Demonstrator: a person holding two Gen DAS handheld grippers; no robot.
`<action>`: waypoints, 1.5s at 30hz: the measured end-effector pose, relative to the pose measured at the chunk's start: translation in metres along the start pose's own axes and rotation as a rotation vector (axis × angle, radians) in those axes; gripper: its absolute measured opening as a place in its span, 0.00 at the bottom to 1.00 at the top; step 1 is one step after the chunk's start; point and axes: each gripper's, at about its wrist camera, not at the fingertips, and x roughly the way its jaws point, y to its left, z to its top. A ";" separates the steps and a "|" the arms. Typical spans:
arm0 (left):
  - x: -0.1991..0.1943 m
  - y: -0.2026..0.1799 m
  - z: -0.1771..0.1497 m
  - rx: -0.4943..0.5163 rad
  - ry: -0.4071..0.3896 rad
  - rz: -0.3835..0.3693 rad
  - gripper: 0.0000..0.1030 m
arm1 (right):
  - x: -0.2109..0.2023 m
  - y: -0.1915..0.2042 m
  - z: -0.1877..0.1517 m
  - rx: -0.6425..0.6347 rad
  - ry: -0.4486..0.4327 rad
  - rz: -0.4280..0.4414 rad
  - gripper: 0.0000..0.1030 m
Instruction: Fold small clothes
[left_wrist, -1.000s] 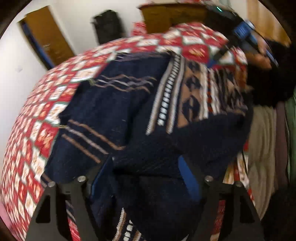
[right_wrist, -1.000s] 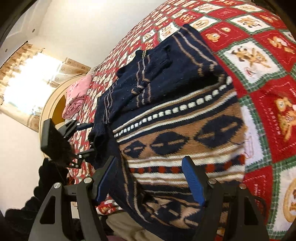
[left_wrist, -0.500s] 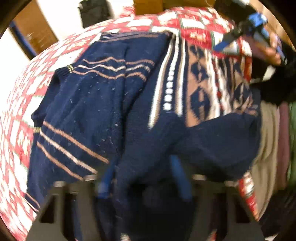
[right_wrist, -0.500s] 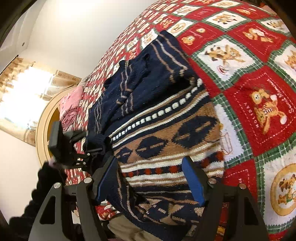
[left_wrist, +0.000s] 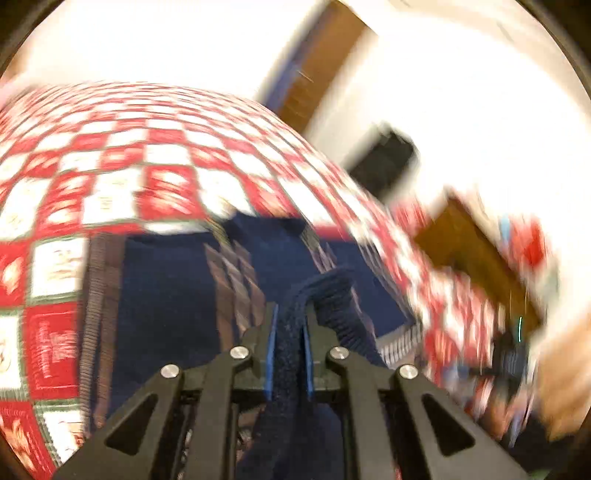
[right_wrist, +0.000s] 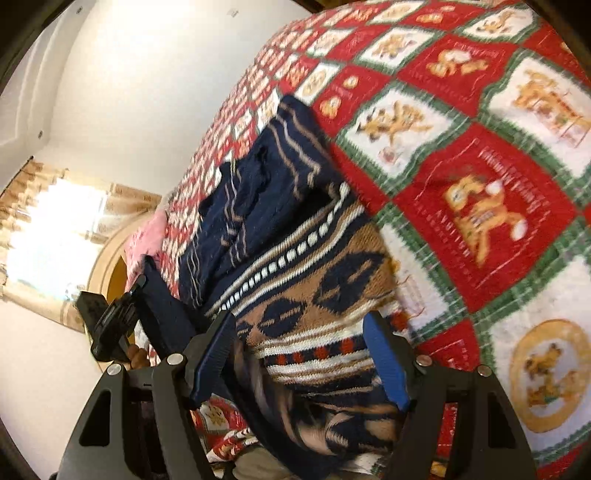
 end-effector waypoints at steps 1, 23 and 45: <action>-0.002 0.016 0.007 -0.053 -0.043 0.051 0.08 | -0.003 -0.001 0.001 0.001 -0.012 0.003 0.70; 0.043 -0.007 -0.028 0.213 0.149 0.006 0.65 | 0.035 0.034 -0.077 -0.425 0.257 -0.051 0.72; 0.068 0.005 -0.029 0.223 0.216 0.055 0.72 | 0.015 -0.003 0.061 -0.105 -0.065 -0.013 0.24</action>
